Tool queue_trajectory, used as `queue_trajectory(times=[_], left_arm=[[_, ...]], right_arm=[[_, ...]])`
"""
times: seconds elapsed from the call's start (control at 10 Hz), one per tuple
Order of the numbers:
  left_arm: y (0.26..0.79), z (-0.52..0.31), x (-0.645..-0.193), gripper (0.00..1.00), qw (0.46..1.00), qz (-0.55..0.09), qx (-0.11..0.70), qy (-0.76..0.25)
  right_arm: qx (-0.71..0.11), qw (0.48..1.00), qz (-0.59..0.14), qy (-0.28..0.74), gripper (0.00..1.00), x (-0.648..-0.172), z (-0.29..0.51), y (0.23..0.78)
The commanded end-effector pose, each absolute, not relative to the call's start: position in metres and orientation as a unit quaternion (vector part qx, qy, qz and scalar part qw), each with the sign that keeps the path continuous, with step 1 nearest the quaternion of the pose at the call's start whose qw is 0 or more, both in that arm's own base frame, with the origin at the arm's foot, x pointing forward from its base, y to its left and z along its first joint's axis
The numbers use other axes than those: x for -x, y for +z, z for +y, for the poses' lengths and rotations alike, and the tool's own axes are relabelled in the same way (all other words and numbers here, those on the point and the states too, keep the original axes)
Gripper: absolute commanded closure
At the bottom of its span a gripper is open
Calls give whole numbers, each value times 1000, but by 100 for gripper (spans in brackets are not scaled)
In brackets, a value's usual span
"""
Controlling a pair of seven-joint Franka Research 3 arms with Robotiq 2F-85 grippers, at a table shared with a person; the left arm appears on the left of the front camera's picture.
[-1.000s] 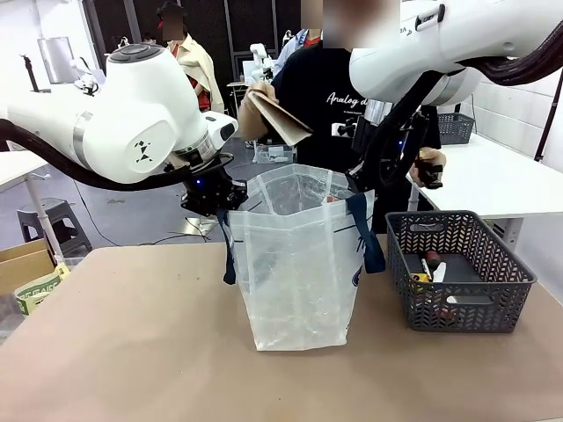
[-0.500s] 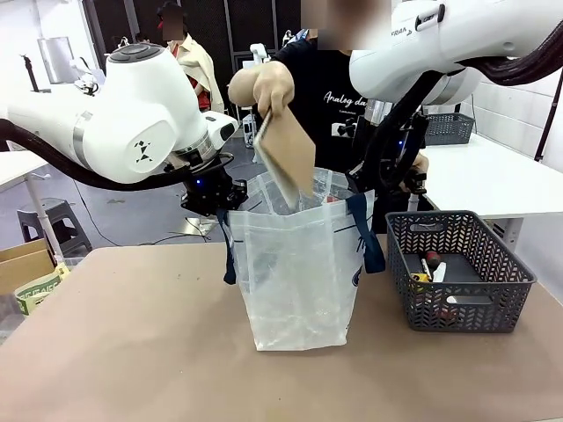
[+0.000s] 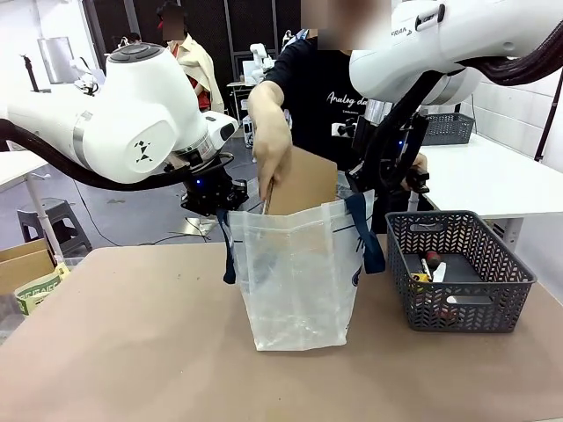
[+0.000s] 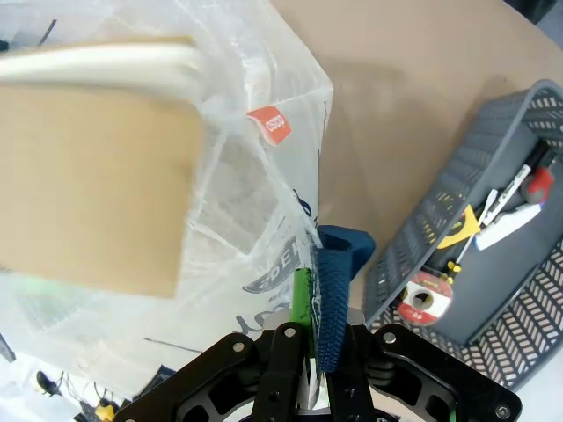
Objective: Transfer purchased items from the store into the shopping bag.
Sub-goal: Move the Reusable shopping bag to the right side of the table.
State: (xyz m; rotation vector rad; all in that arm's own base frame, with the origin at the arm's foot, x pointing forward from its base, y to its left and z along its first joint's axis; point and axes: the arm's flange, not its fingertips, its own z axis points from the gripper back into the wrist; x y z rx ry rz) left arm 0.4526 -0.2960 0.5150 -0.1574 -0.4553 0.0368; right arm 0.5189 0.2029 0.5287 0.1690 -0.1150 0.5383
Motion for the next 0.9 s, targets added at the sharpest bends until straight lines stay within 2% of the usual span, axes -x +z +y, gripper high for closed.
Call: queue_trajectory(times=[0.0,0.8], left_arm=[[517,-296,-451,100,970,-227,80,27],[517,-296,-451,100,970,-227,80,27]], right_arm=[[-84,959,-57,265,100,-519,202,529],[-84,959,-57,265,100,-519,202,529]])
